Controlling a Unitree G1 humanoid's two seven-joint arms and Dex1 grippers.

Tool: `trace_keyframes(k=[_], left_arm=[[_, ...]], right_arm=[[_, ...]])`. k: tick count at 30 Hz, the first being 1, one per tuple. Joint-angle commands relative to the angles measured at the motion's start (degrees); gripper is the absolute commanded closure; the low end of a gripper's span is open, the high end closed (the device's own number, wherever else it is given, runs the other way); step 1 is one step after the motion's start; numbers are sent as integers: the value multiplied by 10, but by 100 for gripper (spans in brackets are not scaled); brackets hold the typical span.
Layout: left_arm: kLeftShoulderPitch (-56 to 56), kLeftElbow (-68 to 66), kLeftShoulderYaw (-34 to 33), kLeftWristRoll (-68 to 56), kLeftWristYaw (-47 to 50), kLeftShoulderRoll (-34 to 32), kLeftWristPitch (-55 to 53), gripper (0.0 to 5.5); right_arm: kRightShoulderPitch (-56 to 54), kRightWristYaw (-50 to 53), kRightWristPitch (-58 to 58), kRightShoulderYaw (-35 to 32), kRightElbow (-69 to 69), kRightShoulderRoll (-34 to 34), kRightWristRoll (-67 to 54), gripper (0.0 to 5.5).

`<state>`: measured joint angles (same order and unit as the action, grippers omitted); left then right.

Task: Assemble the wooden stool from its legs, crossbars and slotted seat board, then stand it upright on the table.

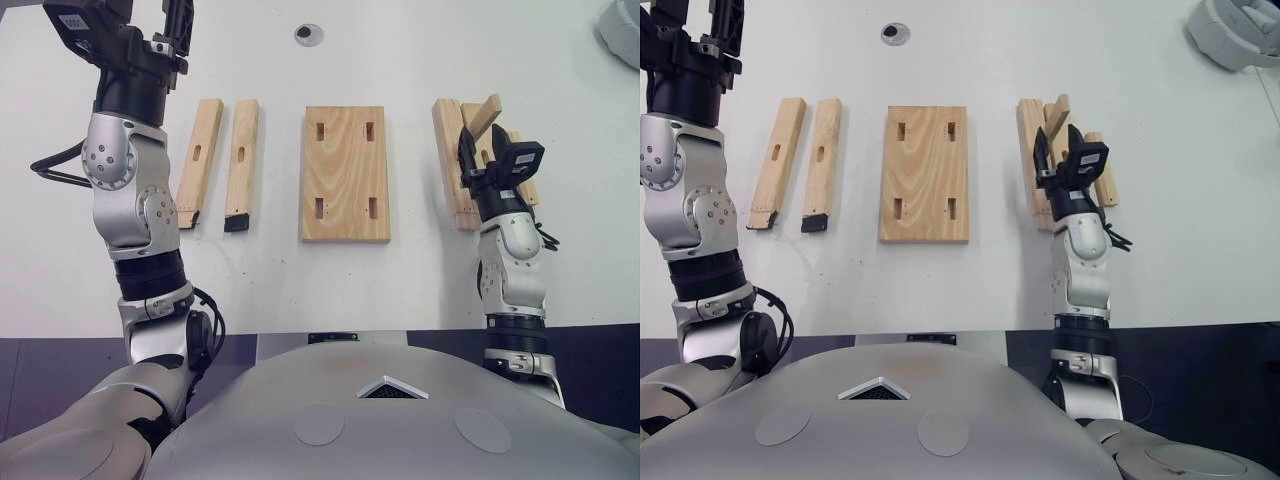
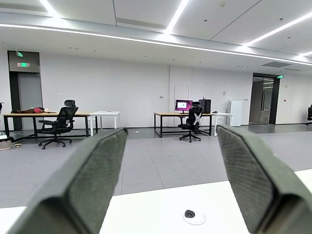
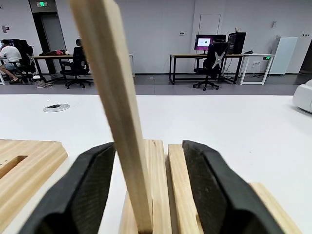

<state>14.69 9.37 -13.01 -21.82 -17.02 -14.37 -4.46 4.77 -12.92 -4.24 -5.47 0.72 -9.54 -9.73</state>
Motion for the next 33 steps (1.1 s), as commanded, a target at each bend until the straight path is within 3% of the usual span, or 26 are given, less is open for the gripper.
trace_keyframes(k=[1,3,5,15,23,30,33], left_arm=[[0,8,-2,5,0,-7,1,212],[-14,22,-5,8,5,-7,0,212],[-22,26,-6,10,7,-6,0,212],[-40,43,-5,19,18,-3,-2,212],[-43,48,1,28,17,-2,-3,212],[-36,42,8,30,16,-2,-1,212],[-39,43,7,30,17,-2,0,212]], right_arm=[[73,3,102,7,-87,-26,14,218],[118,-7,174,16,-159,-48,15,184],[145,-10,267,12,-220,-66,-1,184],[109,0,521,2,-305,-79,-51,184],[114,25,568,-14,-287,-61,-48,184],[95,28,575,9,-249,-95,-14,184],[91,20,579,41,-259,-114,0,232]])
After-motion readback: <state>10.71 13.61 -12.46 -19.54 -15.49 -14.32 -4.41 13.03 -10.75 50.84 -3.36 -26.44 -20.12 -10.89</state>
